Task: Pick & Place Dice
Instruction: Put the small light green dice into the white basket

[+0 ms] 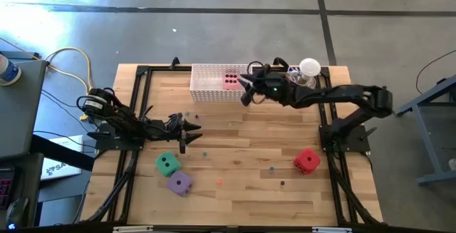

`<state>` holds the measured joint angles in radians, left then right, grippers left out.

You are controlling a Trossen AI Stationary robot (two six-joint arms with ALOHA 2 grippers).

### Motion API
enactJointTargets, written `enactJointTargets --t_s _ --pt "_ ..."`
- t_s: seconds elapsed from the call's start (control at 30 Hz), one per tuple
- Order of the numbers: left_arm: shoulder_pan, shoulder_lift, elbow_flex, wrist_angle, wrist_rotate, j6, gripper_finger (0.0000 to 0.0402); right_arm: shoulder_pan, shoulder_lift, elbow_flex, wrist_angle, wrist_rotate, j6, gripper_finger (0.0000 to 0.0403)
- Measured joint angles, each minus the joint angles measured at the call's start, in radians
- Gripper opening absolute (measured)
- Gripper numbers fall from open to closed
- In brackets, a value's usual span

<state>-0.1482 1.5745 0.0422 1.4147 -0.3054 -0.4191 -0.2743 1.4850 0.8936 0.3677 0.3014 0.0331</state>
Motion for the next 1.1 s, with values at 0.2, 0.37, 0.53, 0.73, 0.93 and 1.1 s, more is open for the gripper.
enactJointTargets --t_s 0.2,0.37,0.53,0.73,0.93,1.1 --pt "0.0 0.0 0.0 0.0 0.0 0.0 0.0183 0.16 -0.07 0.0 -0.128 0.054 0.004 0.0163" --pt "0.0 0.0 0.0 0.0 0.0 0.0 0.0183 0.299 -0.049 0.0 -0.274 0.08 0.039 0.0222" --pt "-0.004 0.0 0.0 -0.001 -0.001 0.0 0.0183 0.373 -0.036 -0.01 -0.411 0.077 0.225 0.0238" --pt "-0.027 0.0 0.0 -0.002 -0.001 0.0 0.0183 0.413 -0.014 -0.08 -0.384 0.059 0.283 0.0232" --pt "-0.04 0.0 0.0 -0.005 -0.001 0.0 0.0183 0.41 0.107 -0.143 -0.189 0.057 0.253 0.0232" --pt "-0.041 0.0 0.001 -0.009 -0.001 0.0 0.0183 0.397 0.234 -0.142 -0.092 0.022 0.234 0.0231"
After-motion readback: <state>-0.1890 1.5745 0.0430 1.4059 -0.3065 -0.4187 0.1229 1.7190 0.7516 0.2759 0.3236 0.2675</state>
